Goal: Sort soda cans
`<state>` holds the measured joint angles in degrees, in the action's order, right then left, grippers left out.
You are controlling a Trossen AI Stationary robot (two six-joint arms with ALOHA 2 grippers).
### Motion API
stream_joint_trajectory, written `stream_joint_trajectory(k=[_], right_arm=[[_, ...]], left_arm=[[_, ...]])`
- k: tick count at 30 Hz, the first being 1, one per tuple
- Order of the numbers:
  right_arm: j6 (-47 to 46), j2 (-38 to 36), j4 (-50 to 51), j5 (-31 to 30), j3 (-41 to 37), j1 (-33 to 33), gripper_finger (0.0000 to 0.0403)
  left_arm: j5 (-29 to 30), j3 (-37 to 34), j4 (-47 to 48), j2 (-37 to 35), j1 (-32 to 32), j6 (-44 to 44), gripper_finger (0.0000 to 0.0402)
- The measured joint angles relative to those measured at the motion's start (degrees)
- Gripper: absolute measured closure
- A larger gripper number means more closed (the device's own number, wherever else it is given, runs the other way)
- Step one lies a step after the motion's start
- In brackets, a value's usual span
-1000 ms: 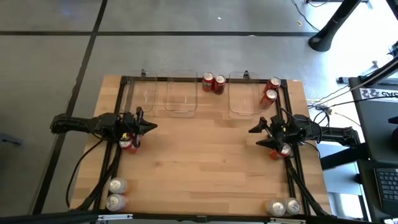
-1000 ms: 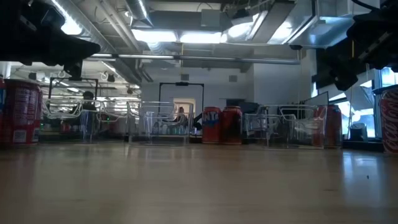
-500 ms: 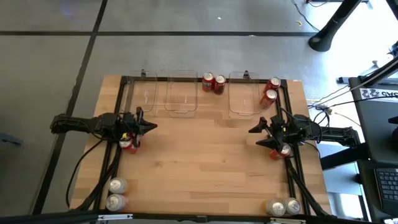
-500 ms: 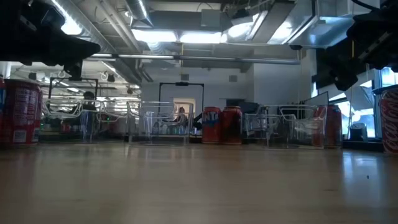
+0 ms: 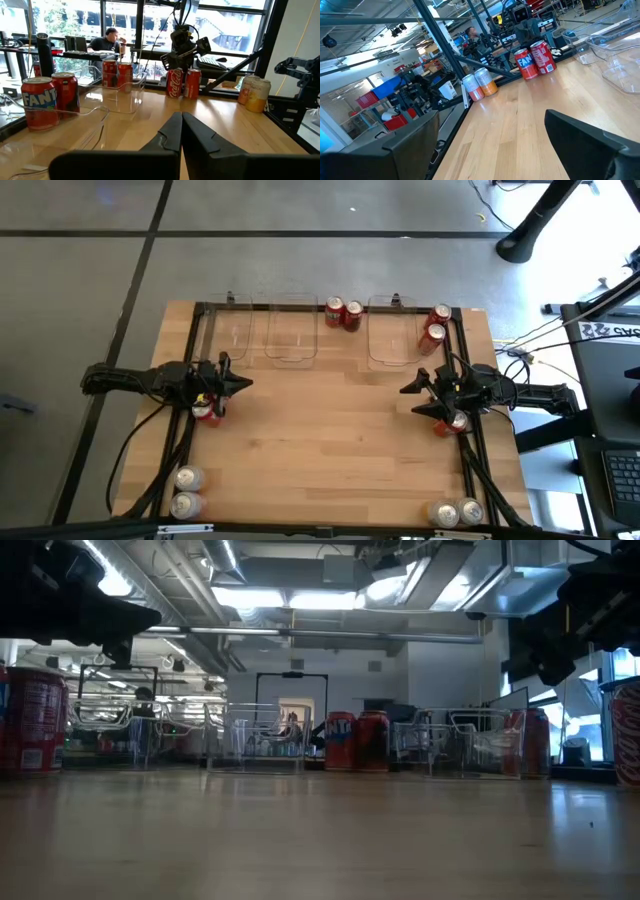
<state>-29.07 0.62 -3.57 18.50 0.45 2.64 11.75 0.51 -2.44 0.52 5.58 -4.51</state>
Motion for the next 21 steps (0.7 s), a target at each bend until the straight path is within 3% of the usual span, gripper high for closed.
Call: stream_joint_trajectory(k=[12,17,21], right_arm=[[0.0,0.0,-0.2,-0.8,0.0,0.0,0.0042],[0.0,0.0,-0.5,-4.1,0.0,0.0,0.0042],[0.0,0.0,-2.5,-11.2,0.0,0.0,0.0042]], left_arm=[[0.0,0.0,0.0,0.0,0.0,0.0,0.04],[0.0,0.0,0.0,0.0,0.0,-1.6,0.04],[0.0,0.0,0.0,0.0,0.0,-2.3,0.04]])
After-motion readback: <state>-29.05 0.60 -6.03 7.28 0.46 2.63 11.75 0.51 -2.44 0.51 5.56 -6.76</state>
